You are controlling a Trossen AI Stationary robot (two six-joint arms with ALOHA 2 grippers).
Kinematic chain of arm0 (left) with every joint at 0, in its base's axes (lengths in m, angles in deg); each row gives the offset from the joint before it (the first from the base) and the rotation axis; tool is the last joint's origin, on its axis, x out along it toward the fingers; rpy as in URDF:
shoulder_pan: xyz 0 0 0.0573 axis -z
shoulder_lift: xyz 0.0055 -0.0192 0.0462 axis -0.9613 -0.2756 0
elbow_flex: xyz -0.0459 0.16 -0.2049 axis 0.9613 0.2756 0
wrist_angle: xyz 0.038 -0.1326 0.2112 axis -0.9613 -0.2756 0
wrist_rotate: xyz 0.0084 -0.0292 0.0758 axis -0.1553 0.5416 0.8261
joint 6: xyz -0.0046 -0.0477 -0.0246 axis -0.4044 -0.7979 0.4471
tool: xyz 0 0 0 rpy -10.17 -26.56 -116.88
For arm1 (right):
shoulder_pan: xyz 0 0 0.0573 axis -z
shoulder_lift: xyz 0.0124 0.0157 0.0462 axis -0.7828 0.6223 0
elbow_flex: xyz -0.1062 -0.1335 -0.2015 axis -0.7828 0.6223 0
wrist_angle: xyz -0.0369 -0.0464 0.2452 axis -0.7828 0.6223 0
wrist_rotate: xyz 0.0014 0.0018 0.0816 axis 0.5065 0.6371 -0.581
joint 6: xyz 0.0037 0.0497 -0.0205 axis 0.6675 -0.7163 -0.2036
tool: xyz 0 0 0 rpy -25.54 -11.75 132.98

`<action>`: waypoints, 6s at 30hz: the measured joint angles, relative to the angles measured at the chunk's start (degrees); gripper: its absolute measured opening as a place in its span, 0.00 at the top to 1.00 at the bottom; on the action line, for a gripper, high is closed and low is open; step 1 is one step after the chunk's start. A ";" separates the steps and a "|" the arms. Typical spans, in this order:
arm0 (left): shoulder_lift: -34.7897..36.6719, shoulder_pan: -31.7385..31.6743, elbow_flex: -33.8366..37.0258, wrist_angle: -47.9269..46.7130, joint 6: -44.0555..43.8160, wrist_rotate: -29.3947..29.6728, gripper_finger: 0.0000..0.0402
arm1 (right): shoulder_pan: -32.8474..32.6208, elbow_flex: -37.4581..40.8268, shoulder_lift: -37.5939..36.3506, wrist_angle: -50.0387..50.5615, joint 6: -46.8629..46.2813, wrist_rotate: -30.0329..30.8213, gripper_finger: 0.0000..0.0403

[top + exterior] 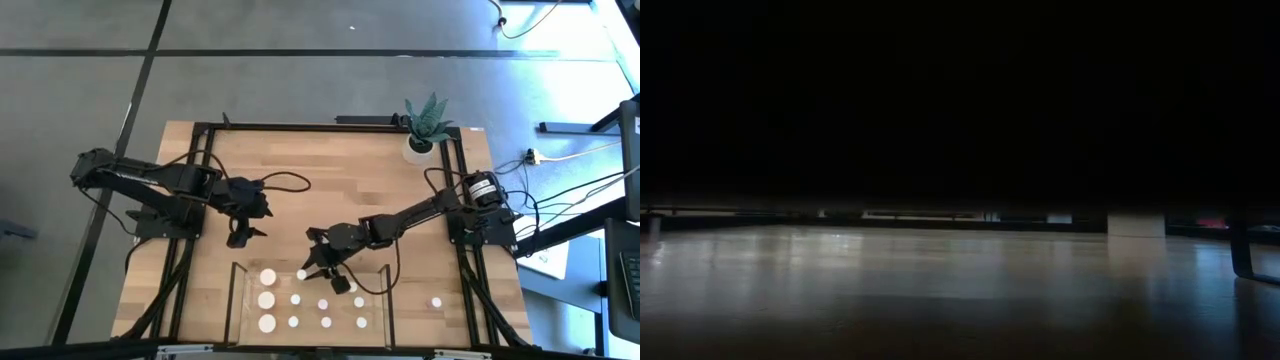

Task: Pick and place medicine bottles onto shelf by color
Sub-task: Put the blue pill bottle on the shelf aligned with the other blue pill bottles, then put the pink pill bottle on the shelf aligned with the other pink pill bottle

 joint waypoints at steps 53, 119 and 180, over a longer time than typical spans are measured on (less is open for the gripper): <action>0.00 0.65 0.00 1.44 3.58 -4.59 0.34 | 0.77 0.07 5.07 -6.26 2.55 -3.50 0.71; -0.02 0.72 0.00 2.03 3.56 -4.57 0.34 | 1.14 0.02 7.34 -8.79 3.68 -3.80 0.65; -0.02 0.72 0.00 2.03 3.54 -4.59 0.34 | 1.12 0.09 -6.99 14.70 1.19 -2.78 0.52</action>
